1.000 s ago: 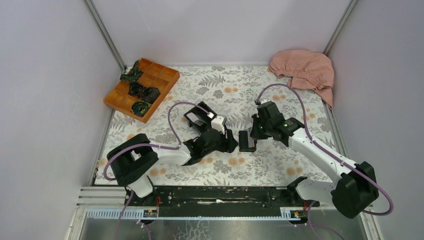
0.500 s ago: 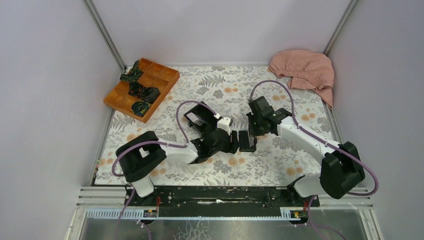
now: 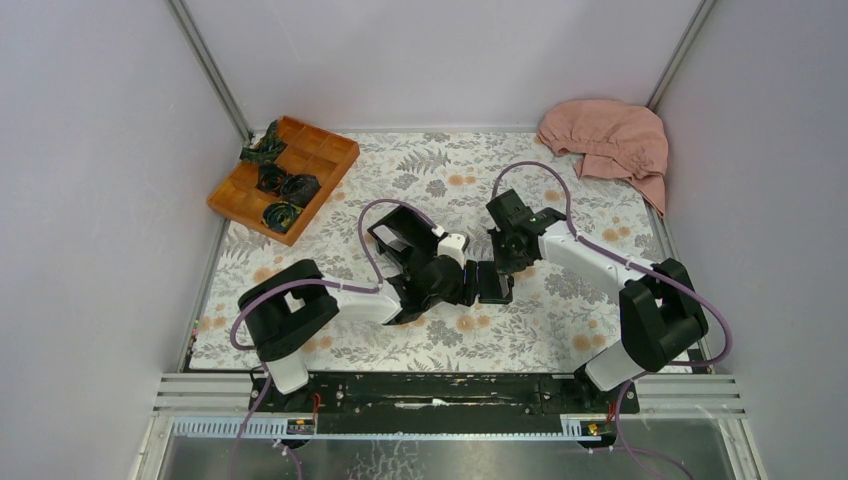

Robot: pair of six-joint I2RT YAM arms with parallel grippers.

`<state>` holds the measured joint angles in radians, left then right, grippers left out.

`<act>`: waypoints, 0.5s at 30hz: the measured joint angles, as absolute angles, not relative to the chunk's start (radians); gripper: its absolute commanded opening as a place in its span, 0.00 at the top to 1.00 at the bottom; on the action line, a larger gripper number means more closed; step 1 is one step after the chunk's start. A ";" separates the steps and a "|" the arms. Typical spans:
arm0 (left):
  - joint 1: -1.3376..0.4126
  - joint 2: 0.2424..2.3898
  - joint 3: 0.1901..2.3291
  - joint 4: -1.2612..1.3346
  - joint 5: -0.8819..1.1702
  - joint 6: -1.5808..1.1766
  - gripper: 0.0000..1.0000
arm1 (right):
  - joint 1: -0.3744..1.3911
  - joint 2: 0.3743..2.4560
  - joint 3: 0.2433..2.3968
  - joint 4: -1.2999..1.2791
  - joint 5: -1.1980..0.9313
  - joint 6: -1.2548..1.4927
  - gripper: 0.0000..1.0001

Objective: Put the credit cards into the card holder
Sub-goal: Open the card holder at the center of the board.

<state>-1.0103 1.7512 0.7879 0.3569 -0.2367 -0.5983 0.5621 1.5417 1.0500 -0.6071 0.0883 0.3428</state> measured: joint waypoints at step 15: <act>-1.010 1.766 0.791 0.334 -0.258 -0.591 0.36 | 0.555 1.540 1.047 -0.618 0.168 0.342 1.00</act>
